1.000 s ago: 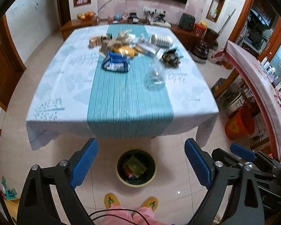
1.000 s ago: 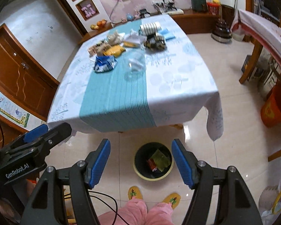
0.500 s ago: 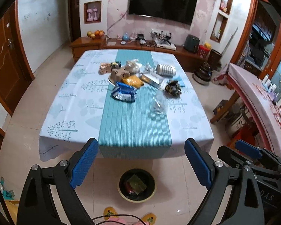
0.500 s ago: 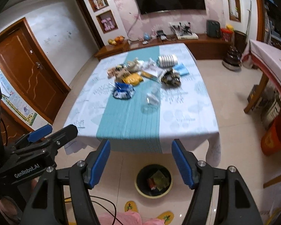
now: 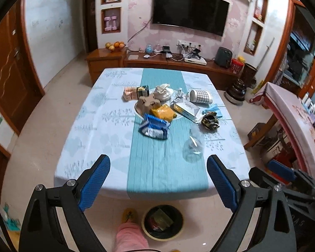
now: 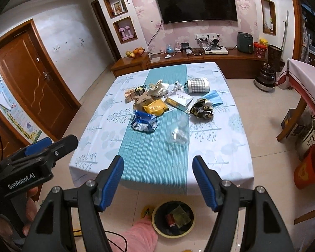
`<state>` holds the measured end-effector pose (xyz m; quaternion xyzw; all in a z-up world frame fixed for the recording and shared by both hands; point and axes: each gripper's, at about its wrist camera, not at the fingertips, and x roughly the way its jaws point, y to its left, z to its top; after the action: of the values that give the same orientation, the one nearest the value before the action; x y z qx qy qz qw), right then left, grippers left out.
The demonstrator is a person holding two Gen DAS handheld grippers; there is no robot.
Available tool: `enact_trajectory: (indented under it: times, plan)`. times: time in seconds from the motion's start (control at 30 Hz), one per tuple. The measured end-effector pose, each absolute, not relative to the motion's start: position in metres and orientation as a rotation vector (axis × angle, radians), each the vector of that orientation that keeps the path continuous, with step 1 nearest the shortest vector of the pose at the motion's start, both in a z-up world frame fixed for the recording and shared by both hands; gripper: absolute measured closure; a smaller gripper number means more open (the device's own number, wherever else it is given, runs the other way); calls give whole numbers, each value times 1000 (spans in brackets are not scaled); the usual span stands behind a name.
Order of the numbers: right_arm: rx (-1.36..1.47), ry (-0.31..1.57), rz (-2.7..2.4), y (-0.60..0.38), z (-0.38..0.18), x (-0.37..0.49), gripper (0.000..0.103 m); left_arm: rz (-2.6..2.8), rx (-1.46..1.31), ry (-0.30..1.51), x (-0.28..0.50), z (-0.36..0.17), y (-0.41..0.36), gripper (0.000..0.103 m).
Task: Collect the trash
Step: 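Grasp the white tissue with the right gripper while the left gripper grasps the milk carton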
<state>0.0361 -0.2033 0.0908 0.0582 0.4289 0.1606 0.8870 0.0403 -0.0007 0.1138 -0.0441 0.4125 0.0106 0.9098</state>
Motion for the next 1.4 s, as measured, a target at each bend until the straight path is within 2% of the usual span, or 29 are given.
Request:
enact_trajectory:
  times: [0.57,0.97,1.4]
  plan:
    - [237,972,106,-128,73,204,35,-218,163,968,270,88,89,11]
    - [398,1101,55,-86,13,319,35,-295,222,1129,410,1,120,11]
    - [527,1179,21,-75,-45,396,35,-330,322,1211,481,-76,106,11]
